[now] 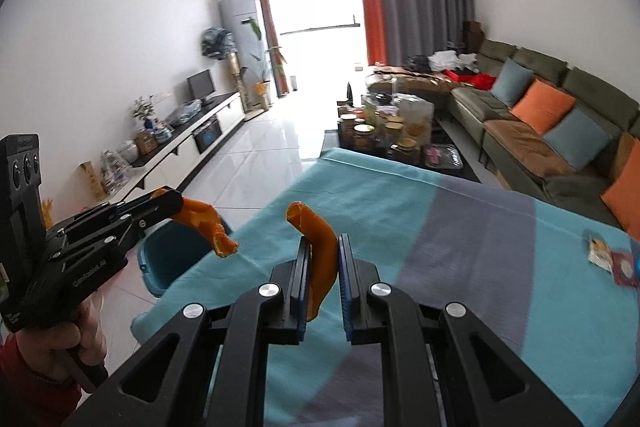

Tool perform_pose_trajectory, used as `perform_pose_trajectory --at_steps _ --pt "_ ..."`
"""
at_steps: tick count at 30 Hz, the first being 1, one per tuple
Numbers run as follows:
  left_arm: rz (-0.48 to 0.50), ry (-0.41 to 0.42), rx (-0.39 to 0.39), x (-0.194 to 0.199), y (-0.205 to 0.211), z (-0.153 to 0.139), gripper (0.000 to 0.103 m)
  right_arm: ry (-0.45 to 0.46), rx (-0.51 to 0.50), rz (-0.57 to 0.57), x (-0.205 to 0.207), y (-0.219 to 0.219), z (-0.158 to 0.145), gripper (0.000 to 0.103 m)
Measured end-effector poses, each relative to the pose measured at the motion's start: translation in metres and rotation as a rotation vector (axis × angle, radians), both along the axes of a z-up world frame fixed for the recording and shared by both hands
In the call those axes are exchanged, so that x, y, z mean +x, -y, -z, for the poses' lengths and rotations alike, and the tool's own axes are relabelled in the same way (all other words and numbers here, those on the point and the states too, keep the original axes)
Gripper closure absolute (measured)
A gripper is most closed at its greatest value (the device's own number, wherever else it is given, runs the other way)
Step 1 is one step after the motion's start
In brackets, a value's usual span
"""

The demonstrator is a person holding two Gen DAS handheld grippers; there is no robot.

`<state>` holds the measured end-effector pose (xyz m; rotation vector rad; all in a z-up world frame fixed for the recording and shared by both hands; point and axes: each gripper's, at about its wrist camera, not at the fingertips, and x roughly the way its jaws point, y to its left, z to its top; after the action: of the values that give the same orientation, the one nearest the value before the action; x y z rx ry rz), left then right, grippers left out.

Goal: Collect trash
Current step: 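Carry both orange peel pieces over the teal bin with both tools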

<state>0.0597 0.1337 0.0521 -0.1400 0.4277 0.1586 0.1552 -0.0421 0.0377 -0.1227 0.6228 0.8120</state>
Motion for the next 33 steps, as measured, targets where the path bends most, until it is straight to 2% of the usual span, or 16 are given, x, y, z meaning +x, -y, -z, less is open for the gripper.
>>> perform_pose_trajectory --at_steps 10,25,33 --pt "-0.144 0.027 0.020 -0.048 -0.050 -0.012 0.092 0.025 -0.002 -0.125 -0.021 -0.064 -0.011 0.091" --pt "-0.340 0.004 0.006 -0.122 -0.123 -0.010 0.092 0.015 -0.024 -0.262 -0.031 -0.134 -0.008 0.091" --pt "-0.380 -0.040 -0.028 -0.126 -0.145 0.004 0.092 -0.008 -0.079 -0.310 -0.027 -0.178 0.007 0.091"
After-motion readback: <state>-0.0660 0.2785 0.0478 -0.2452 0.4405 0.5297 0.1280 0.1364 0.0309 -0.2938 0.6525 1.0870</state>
